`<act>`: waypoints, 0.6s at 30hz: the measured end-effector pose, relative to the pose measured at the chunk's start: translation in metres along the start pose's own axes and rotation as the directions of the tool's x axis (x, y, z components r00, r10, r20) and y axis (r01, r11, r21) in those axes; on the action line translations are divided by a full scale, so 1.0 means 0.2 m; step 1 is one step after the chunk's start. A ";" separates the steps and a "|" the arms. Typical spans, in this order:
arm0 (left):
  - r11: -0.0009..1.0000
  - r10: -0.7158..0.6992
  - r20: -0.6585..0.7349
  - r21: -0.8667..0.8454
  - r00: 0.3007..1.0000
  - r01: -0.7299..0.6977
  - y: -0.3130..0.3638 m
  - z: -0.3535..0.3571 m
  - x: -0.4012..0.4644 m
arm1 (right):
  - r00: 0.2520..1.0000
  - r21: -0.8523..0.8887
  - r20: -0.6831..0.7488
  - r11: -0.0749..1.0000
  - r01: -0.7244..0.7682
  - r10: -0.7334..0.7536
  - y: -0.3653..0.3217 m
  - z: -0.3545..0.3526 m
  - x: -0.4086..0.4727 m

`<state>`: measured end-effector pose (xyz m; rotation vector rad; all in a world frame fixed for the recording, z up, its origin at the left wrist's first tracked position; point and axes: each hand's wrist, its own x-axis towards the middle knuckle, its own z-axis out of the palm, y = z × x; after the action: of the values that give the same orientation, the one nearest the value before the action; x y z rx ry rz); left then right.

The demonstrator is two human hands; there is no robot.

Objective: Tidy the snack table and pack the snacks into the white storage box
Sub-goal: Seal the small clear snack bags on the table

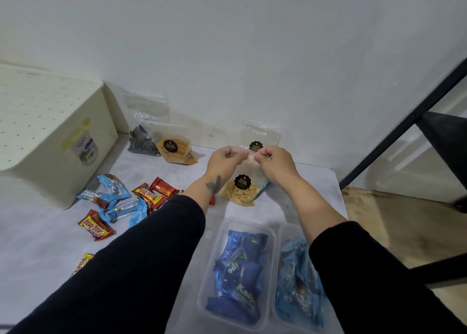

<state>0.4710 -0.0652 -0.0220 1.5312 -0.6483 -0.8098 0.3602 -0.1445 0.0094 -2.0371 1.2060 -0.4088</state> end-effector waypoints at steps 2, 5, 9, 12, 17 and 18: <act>1.000 -0.005 0.027 -0.003 1.000 0.005 0.00 0.00 0.00 | 1.000 -0.002 0.002 1.000 0.016 -0.016 -0.01 0.01 0.00; 1.000 -0.010 0.006 -0.008 1.000 0.010 -0.01 -0.01 0.01 | 0.999 0.043 0.020 0.999 0.026 -0.027 -0.02 0.01 -0.01; 1.000 -0.003 -0.010 0.004 1.000 0.003 0.00 -0.01 0.02 | 0.999 0.045 0.030 0.998 0.033 -0.035 -0.03 0.02 -0.01; 1.000 0.007 0.013 0.000 1.000 -0.007 0.00 -0.01 0.01 | 1.000 -0.008 0.014 1.000 0.016 -0.015 -0.04 0.02 -0.01; 0.999 0.015 0.023 0.034 1.000 -0.016 0.00 -0.02 0.01 | 1.000 -0.004 0.006 1.000 0.009 -0.009 -0.05 0.02 -0.02; 0.999 0.024 0.013 0.042 1.000 -0.024 -0.01 -0.03 0.02 | 1.000 0.006 0.021 1.000 0.011 -0.011 -0.05 0.01 -0.02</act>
<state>0.4771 -0.0644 -0.0239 1.5542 -0.6956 -0.7927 0.3650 -0.1374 0.0153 -2.0390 1.1808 -0.3946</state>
